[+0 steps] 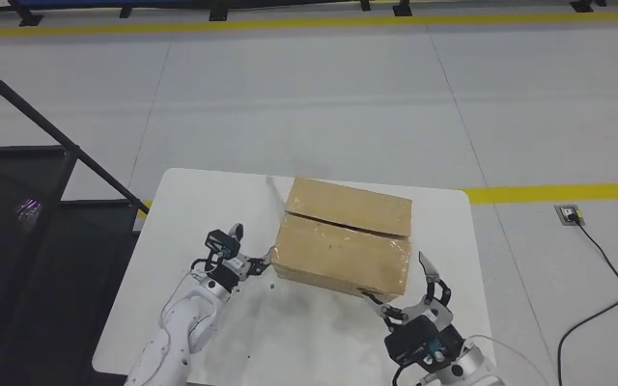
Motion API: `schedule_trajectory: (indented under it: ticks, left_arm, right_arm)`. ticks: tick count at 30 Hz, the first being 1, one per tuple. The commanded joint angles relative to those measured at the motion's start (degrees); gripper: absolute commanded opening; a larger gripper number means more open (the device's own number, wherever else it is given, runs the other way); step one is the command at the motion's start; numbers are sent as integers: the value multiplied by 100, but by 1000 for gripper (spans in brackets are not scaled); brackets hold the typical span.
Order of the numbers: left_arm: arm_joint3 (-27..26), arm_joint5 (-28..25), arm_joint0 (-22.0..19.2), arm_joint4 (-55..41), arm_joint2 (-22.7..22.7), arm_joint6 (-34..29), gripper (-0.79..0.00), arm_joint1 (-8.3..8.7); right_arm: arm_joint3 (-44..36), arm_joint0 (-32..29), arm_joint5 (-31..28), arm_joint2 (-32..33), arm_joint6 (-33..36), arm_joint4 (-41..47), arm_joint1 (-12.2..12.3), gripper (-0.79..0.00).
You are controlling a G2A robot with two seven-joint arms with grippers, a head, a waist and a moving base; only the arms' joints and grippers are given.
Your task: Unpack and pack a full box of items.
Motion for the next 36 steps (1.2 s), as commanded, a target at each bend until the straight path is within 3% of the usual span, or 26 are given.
schedule_trajectory:
  ticks: [1, 12, 17, 20, 25, 33, 36]
  left_arm:
    - [-158, -8, 156, 20, -39, -13, 0, 17]
    - [-739, -54, 793, 130, -217, -22, 0, 93]
    - [-749, 441, 935, -103, -518, -77, 0, 108]
    - [-631, 921, 909, -285, -632, -216, 0, 86]
    - [-388, 1235, 591, -302, -664, -425, 0, 59]
    - [-391, 1233, 577, -261, -652, -452, 0, 60]
    - [-429, 905, 516, -574, -653, -531, 0, 50]
  right_arm:
    - [17, 77, -87, -20, 2, 27, 1, 0]
    - [151, 386, -281, -169, 8, 187, -8, 0]
    - [181, 477, -193, -241, 98, 247, -23, 0]
    - [199, 524, -97, -286, 140, 287, -35, 0]
    - [186, 526, 120, -308, 183, 411, -56, 0]
    - [186, 526, 120, -308, 183, 411, -56, 0]
    - [282, 574, 243, -305, 252, 591, -73, 0]
